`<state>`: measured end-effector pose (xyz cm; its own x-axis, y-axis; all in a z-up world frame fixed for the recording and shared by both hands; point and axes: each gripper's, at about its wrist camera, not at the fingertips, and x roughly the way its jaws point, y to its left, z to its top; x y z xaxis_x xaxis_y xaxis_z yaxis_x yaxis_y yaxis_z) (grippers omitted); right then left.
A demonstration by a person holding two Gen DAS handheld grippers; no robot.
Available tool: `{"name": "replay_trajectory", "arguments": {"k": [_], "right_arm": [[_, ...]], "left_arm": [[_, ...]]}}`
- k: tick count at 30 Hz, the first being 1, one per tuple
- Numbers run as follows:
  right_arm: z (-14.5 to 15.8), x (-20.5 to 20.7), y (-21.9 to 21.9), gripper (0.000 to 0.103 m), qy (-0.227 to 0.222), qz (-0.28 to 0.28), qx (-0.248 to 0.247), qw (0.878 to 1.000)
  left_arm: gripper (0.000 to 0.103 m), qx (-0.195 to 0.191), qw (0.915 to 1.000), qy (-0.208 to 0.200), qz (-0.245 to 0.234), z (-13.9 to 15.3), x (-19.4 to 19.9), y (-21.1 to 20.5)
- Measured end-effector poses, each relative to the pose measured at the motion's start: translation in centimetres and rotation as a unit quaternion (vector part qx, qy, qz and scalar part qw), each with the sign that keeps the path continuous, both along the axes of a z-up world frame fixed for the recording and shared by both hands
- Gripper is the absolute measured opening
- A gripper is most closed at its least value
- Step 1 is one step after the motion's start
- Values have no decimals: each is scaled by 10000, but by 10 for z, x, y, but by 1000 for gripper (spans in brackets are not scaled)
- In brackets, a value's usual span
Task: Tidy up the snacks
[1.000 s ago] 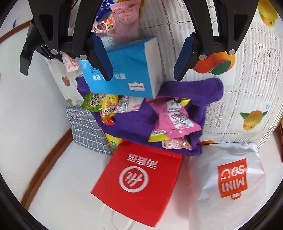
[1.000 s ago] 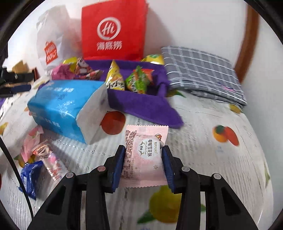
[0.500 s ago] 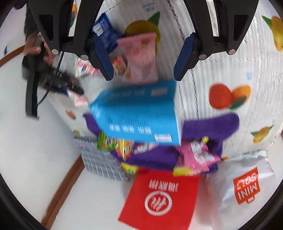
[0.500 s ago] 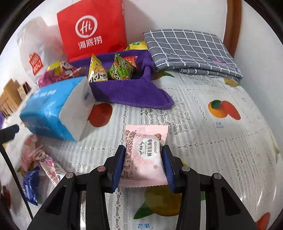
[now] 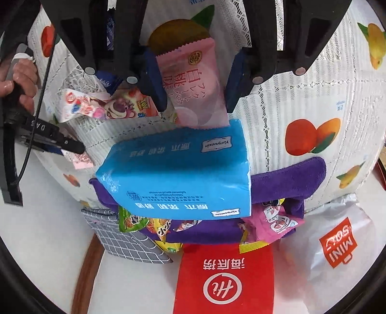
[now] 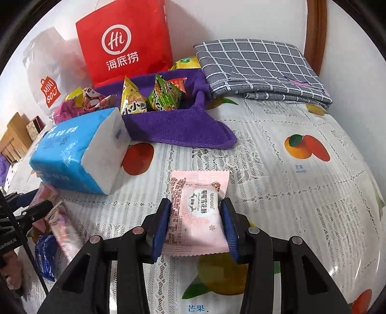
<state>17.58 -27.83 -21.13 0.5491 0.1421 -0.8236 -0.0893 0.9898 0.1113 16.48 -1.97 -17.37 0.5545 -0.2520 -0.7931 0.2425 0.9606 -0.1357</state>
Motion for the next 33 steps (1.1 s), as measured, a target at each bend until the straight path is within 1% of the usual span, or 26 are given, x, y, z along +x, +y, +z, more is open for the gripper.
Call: {"name": "replay_trajectory", "arguments": {"k": [2,5,9,11,15,19,22,26,30,33], "right_arm": [[0,1,3,44,2,12,-75,10000],[0,1,6,45,6,42,-169,9998],[0,0,3,46,-1,40,-92,9999],[0,-1,1,46,-9,33,-28,10000],[0,-1,-4,44,-34,-10,151,9999],[0,0,-4,42,-37,-20,167,9999],[1,0,-8,41,-59,-39,307,9995],[2,0,-12,41,-75,-144,356,9992],[1,-1,-13,41,-86,-203,400,9990],[4,-2,-9,40,-132,-207,296,9993]], "left_arm": [[46,-28,10000,7,4,0,-1,1],[47,186,9998,-10,-7,0,-1,-6],[47,365,9993,-24,-22,-1,-1,-11],[47,380,9993,-30,-23,-1,-2,-11],[46,254,9997,-29,-8,-2,-2,-9],[42,29,9999,-16,115,-1,-1,1],[40,30,9996,-9,291,0,-5,5],[39,-19,9991,90,407,3,-17,8],[39,-156,9982,30,579,23,-32,15],[39,-309,9967,-48,753,42,-41,22]]}}
